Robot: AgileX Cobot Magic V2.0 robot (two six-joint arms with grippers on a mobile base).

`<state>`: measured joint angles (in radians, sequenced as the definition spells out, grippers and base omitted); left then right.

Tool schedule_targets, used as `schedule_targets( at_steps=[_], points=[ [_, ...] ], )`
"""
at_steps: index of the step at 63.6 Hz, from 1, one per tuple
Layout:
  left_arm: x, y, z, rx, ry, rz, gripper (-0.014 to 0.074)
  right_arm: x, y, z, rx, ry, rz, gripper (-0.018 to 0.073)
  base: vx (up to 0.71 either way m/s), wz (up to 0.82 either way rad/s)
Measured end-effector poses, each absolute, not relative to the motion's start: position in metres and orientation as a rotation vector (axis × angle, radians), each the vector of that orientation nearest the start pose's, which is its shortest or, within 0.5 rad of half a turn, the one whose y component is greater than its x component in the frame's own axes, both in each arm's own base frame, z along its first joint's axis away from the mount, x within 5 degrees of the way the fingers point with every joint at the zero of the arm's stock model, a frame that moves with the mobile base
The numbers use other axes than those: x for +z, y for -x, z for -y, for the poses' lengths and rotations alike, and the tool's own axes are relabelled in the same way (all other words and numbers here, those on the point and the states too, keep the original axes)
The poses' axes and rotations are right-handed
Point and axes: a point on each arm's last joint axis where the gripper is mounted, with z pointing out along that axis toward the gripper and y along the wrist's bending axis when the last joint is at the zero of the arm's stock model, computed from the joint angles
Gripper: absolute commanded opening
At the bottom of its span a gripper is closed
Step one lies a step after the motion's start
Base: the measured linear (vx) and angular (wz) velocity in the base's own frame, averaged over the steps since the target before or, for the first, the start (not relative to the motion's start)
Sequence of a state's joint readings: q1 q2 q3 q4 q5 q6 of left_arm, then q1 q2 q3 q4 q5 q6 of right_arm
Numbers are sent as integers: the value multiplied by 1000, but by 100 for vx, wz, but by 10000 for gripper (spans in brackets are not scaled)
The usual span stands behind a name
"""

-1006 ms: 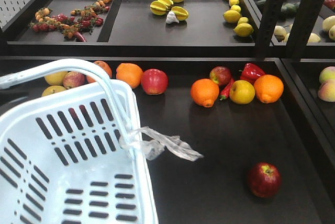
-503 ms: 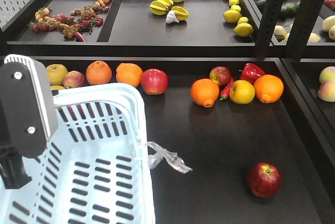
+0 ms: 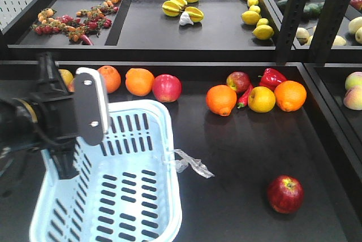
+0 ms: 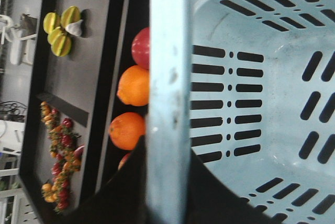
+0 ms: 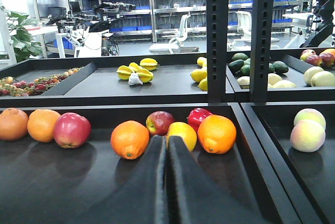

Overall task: Pick three apples into basket with both arms
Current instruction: 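Lower the light-blue basket onto the table with the left gripper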

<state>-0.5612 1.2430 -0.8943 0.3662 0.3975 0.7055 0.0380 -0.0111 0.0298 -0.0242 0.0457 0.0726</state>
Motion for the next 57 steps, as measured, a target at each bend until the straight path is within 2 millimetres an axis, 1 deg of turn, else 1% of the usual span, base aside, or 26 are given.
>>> schedule_targets(
  at_steps=[11,26,41,54,57],
  points=[
    [282,-254,136,426,-1600,-1608,-6,200,-57,-2,68,-9,-1548,-9,0,0],
    [258,-273,149,394,-1616,-1572,-6,200,-57,-2,68,-9,-1548,-9,0,0],
    [234,-284,158,369,-1652,-1580,-1,200,-57,-2,68,-9,-1548,-9,0,0],
    [220,-288,161,356,-1676,-1597,17,200,-57,-2,68,-9,-1548,-9,0,0],
    [220,-289,161,354,-1675,-1593,24,200,-57,-2,68,-9,-1548,-9,0,0]
  ],
)
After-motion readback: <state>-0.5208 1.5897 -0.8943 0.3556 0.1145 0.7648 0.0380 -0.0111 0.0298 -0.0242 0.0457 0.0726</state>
